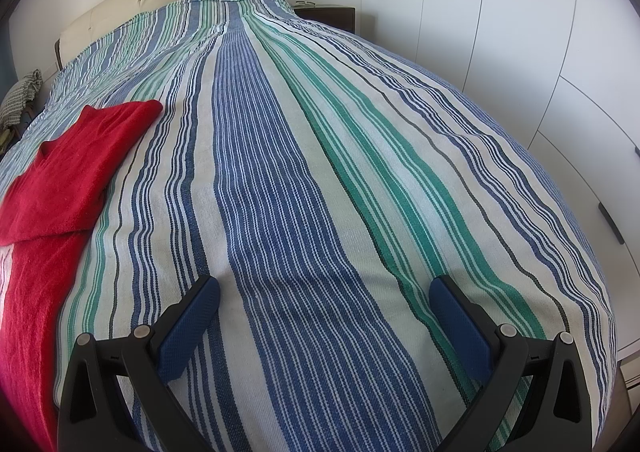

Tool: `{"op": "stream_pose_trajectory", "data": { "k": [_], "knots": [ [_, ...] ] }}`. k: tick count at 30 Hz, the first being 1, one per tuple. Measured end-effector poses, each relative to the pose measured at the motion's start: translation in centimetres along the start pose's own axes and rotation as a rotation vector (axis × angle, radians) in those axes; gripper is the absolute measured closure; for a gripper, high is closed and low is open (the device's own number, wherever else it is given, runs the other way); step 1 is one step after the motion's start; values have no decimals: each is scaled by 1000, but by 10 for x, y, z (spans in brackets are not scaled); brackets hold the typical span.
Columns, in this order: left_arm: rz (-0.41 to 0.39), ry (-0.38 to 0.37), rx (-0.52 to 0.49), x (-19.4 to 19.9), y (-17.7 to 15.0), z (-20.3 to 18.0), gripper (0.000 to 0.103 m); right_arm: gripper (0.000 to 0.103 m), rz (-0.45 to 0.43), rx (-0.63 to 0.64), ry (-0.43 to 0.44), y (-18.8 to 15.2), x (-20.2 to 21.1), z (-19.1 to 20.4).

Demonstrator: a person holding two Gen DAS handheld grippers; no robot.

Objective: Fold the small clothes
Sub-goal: 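Grasp the sweater hem with the left tool and lift it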

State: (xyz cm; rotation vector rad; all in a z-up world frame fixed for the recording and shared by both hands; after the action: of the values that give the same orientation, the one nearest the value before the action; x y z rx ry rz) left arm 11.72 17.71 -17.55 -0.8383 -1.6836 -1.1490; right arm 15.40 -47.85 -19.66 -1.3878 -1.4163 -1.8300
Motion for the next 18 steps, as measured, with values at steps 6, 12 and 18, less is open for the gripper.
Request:
{"op": "stream_pose_trajectory", "data": {
  "k": [6, 12, 18],
  "knots": [
    [14, -254, 328, 3, 53, 86, 1, 0, 0, 0, 0, 0, 0, 0],
    [68, -258, 531, -42, 117, 150, 2, 0, 0, 0, 0, 0, 0, 0],
    [47, -192, 458, -53, 146, 138, 92, 0, 0, 0, 0, 0, 0, 0]
  ]
}}
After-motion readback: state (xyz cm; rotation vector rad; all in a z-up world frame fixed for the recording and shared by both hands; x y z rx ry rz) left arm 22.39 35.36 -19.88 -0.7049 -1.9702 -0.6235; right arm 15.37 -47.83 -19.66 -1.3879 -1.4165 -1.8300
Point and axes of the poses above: each gripper's, at about its wrist camera, not at the fingertips, and x roughly against the way its jaws point, z to its left, y to its top, the point moved 2 cm from there along -x, roughly the way its jaws point, and after that the axes turned 13 degrees about z, right-handed, at the moved point
